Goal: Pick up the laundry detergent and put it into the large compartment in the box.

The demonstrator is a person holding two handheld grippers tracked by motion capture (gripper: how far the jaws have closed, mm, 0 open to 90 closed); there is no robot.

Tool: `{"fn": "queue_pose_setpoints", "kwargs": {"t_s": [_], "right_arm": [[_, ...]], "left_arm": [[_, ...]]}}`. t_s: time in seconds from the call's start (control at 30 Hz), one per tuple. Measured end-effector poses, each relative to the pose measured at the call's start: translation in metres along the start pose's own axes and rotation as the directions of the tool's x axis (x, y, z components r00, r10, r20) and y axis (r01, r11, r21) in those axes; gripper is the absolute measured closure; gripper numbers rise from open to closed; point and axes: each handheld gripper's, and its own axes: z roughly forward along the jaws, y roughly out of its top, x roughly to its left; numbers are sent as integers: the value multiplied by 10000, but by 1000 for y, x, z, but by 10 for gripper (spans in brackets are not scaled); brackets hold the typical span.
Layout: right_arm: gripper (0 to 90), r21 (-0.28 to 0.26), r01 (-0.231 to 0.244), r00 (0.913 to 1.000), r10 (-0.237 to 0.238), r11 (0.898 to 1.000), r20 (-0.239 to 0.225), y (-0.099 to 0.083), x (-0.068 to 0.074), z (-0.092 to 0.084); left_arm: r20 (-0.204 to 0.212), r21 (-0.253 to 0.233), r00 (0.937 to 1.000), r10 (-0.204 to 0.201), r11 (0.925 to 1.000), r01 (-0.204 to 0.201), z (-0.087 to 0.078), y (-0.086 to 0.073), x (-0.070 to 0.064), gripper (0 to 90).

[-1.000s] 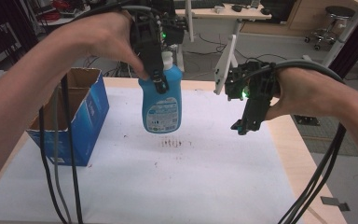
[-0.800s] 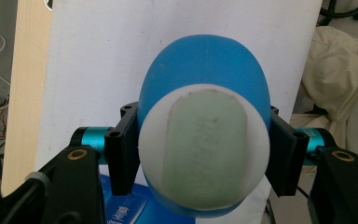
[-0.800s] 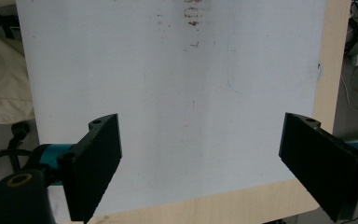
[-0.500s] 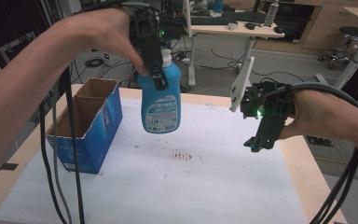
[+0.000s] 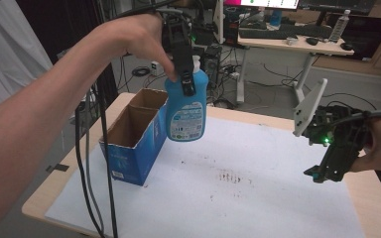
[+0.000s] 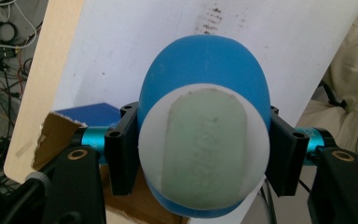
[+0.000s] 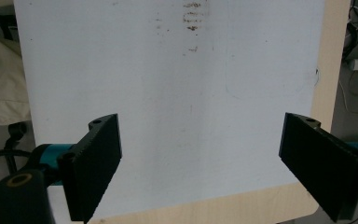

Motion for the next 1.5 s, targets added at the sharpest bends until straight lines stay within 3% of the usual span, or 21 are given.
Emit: {"fn": "queue_pose_setpoints", "kwargs": {"t_s": [0.4, 0.73, 1.23, 1.5], "right_arm": [[122, -23, 117, 9999, -117, 9999, -101, 4, 0, 3], [123, 42, 177, 9996, -176, 9998, -215, 6, 0, 4], [123, -63, 236, 9995, -237, 9997, -205, 7, -1, 5], [123, -34, 138, 9997, -139, 9999, -188, 6, -1, 6]], "left_arm": [[-238, 88, 9964, -813, 9966, 816, -12, -37, 16, 385], [-580, 216, 9889, -1365, 9902, 1380, -15, -59, 29, 386], [-804, 328, 9730, -2164, 9750, 2196, -12, -86, 47, 386], [-988, 306, 9597, -2631, 9632, 2672, -8, -102, 56, 386]]}}
